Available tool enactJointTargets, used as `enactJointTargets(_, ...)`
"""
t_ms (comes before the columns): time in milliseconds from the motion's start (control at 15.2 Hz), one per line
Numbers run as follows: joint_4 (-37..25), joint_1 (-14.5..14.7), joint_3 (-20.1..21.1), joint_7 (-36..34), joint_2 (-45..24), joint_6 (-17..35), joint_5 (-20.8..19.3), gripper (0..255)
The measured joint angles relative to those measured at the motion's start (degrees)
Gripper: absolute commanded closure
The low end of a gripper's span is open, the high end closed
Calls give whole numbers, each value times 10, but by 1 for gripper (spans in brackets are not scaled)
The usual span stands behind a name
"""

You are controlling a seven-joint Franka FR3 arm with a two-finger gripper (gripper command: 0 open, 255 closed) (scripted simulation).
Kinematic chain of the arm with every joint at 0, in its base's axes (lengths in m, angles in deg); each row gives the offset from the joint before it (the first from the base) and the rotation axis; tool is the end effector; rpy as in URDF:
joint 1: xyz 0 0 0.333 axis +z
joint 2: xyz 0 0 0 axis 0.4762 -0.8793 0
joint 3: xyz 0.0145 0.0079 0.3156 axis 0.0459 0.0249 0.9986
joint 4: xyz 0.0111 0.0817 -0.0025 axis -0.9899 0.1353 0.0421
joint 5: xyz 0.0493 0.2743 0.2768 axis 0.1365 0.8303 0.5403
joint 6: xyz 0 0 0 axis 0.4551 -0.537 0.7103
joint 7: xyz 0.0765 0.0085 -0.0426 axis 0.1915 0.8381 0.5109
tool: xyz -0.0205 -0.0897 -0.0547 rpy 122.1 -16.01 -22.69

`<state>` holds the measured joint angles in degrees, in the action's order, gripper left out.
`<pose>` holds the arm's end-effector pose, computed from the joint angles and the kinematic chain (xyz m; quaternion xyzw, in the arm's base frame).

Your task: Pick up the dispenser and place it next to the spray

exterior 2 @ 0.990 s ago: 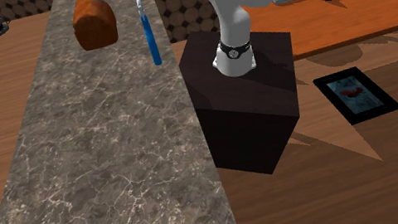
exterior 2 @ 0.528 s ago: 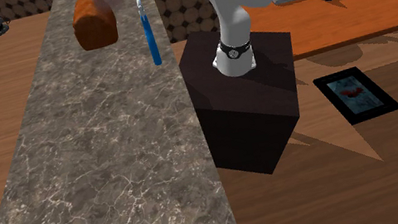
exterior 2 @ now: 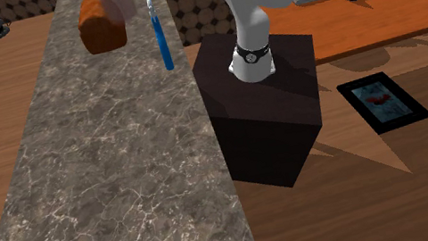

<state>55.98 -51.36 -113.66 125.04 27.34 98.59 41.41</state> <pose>-0.0344 -0.4969 0.5486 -0.9983 0.0478 -0.0101 0.0308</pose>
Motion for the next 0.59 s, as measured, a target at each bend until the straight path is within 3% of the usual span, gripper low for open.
enactJointTargets(594, 66, -1, -21, -3, 1, 68, -10, 255)
